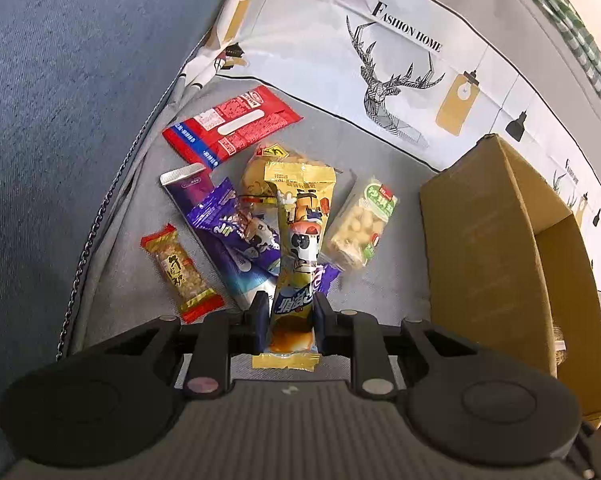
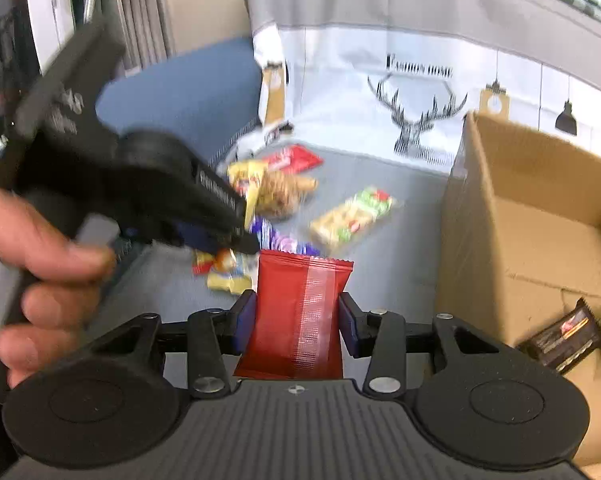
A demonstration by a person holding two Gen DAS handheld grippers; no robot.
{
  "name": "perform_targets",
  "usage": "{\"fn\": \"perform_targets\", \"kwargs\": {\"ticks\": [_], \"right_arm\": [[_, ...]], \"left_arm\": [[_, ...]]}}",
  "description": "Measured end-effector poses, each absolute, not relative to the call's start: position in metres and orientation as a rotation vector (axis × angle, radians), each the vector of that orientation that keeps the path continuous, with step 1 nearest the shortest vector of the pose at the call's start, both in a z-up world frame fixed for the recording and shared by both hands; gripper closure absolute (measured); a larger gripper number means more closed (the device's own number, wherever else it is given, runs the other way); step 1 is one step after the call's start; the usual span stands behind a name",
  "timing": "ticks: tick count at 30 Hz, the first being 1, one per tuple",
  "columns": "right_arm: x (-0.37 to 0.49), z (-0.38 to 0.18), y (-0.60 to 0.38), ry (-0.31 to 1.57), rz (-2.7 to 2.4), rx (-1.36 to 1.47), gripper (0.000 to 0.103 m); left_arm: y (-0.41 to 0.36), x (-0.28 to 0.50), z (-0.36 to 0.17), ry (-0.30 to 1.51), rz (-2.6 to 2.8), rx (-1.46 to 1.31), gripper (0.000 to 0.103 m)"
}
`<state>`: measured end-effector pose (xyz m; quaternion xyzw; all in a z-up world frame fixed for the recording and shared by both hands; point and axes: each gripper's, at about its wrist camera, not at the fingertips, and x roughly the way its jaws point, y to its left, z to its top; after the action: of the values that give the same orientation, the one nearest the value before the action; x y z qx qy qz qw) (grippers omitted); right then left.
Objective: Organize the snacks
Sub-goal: 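Carry both held snacks up toward the cardboard box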
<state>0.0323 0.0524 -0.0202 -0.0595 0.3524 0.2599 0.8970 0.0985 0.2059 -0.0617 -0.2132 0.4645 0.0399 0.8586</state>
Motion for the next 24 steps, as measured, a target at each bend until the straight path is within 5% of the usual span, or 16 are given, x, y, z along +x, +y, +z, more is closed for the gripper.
{"fn": "perform_targets", "kwargs": {"ticks": [24], "right_arm": [[0.031,0.03,-0.034,0.426,0.506,0.014,0.058]], "left_arm": [[0.167,0.087,-0.009,0.708,0.018,-0.413,0.078]]}}
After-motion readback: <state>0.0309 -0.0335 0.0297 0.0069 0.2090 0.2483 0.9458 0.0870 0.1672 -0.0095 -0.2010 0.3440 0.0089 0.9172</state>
